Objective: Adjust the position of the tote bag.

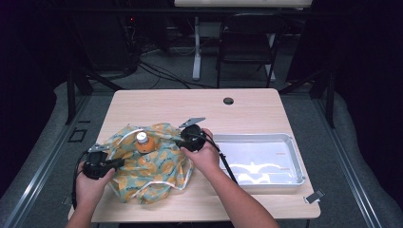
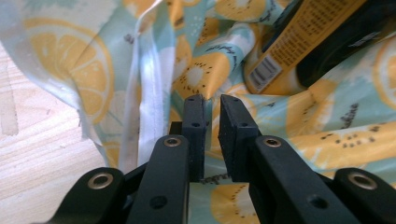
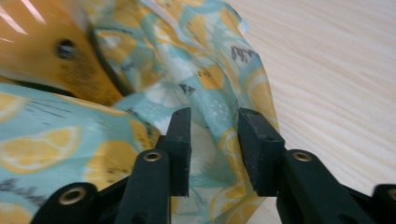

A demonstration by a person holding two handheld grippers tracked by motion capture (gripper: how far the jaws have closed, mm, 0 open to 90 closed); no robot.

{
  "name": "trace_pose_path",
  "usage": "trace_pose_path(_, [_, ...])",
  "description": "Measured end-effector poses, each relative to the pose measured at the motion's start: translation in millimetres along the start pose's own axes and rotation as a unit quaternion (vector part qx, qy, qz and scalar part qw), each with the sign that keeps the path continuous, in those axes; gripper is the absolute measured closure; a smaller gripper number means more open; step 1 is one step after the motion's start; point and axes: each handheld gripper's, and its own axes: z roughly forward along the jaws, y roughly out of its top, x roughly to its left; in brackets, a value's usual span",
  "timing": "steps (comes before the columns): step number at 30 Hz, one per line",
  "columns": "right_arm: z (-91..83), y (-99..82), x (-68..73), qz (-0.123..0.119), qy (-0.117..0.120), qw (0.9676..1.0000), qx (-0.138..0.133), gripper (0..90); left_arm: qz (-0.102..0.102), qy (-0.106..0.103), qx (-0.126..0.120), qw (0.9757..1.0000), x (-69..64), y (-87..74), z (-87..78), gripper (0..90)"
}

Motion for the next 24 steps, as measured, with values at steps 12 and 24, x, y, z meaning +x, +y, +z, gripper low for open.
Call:
trace_pose_path(12, [-24.8,7.5,28.4,-0.024,0.048,0.9980,-0.032,56.8,0.012,-0.005,-0.020,0.9997,-10.7,2.1,-11.1,67.5])
trace_pose_path(24, [-11.7,7.4,60.8,-0.046,0.084,0.9953,-0.016,49.4,0.030,-0.019,-0.040,0.9985,-25.6,7.1,-21.7,63.4])
